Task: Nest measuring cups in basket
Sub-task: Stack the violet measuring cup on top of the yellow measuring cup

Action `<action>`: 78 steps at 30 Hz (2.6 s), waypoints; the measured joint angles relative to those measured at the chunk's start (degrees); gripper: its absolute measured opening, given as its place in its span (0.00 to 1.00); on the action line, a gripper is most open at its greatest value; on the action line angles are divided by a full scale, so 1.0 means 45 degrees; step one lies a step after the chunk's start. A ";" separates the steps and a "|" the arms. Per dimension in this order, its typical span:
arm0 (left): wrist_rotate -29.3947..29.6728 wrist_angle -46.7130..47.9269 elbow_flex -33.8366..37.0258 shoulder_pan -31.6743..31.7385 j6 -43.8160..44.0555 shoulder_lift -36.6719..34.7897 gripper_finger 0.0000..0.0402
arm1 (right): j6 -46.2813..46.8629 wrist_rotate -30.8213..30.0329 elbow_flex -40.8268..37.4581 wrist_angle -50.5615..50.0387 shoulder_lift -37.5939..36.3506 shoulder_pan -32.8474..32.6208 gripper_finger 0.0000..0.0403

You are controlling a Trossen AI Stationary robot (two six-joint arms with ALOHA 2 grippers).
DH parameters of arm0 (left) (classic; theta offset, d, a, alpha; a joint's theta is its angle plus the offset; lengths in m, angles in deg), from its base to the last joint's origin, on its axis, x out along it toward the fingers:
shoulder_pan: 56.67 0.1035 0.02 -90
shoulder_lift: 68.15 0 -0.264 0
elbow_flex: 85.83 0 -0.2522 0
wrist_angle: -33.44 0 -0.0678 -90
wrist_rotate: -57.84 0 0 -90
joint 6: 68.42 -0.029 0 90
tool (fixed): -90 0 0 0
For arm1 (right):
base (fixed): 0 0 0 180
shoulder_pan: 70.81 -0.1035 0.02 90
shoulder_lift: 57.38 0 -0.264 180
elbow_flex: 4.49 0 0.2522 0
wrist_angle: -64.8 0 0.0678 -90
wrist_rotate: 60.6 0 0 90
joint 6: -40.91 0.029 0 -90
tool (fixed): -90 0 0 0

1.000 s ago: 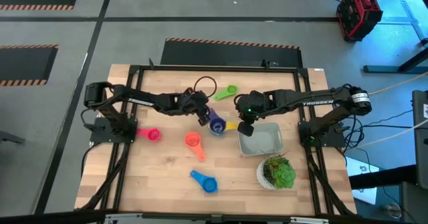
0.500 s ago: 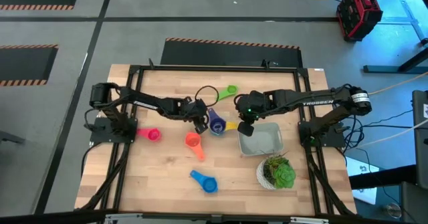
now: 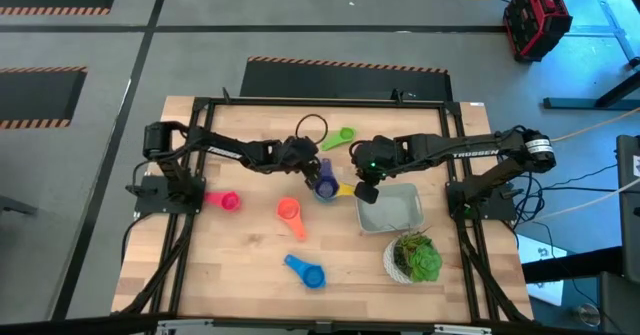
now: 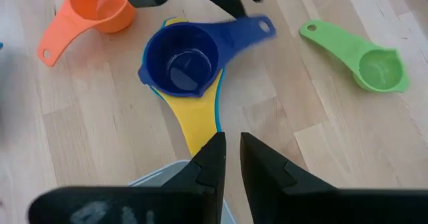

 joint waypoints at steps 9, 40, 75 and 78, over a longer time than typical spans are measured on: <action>-0.0894 -0.1813 0.0000 0.0079 -0.1210 -0.0001 0.33 | -0.0840 -0.0225 0.0002 0.0669 0.0002 0.0010 0.13; 0.1447 0.5190 -0.0003 -0.2125 -0.1478 -0.5754 0.33 | -0.4915 0.4182 0.0042 0.8672 0.3598 0.3777 0.13; 0.1458 0.5156 0.0000 -0.2519 -0.1425 -0.5741 0.33 | -0.5669 0.5251 0.0048 0.5027 0.5357 0.3988 0.13; 0.1453 0.5156 0.0000 -0.2519 -0.1425 -0.5741 0.33 | -0.5669 0.5251 0.0048 0.4573 0.5357 0.3988 0.13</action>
